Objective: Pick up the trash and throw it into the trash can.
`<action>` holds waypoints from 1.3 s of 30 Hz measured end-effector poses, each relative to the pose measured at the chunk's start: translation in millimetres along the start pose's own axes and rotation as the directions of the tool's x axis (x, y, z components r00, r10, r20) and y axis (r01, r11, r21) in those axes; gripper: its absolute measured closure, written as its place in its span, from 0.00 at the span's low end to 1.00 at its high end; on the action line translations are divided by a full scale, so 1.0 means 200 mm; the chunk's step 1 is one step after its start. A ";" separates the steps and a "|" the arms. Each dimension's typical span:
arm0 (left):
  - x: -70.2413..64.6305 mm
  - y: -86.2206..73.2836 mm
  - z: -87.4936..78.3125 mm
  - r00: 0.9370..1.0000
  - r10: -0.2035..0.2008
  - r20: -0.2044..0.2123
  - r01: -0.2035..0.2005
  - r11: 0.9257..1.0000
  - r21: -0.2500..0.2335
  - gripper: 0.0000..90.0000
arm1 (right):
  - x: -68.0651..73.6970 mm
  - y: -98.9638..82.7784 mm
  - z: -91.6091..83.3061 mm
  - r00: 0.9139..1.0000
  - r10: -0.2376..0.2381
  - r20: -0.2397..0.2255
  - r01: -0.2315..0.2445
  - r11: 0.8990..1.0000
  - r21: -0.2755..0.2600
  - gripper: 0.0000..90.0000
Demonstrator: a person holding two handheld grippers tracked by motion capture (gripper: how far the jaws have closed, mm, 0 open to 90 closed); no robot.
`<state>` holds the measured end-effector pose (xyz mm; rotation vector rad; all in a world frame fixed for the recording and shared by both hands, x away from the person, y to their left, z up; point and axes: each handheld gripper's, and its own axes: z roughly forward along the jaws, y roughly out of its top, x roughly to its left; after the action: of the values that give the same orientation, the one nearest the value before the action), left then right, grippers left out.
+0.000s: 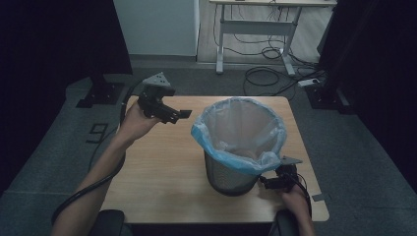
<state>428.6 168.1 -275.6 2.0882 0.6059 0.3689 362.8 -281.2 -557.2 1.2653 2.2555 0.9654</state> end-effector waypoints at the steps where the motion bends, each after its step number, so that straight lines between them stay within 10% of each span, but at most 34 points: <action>1: 0.02 -0.03 -0.02 1.000 -0.009 -0.014 0.009 1.000 0.001 0.00 | 0.00 0.00 0.00 1.000 0.000 0.000 0.000 1.000 0.000 0.01; 20: 0.20 -0.34 -0.18 0.986 -0.063 -0.157 0.067 0.998 0.019 0.00 | 0.00 0.00 0.00 1.000 0.000 0.000 0.000 1.000 0.000 0.01; 39: 0.27 -0.66 -0.19 0.969 -0.138 -0.205 0.136 0.990 -0.024 0.00 | 0.00 0.00 0.00 1.000 0.000 0.001 0.000 1.000 0.000 0.01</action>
<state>418.4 285.5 -364.5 1.9994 0.8649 0.5122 362.8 -281.0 -557.2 1.2652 2.2550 0.9651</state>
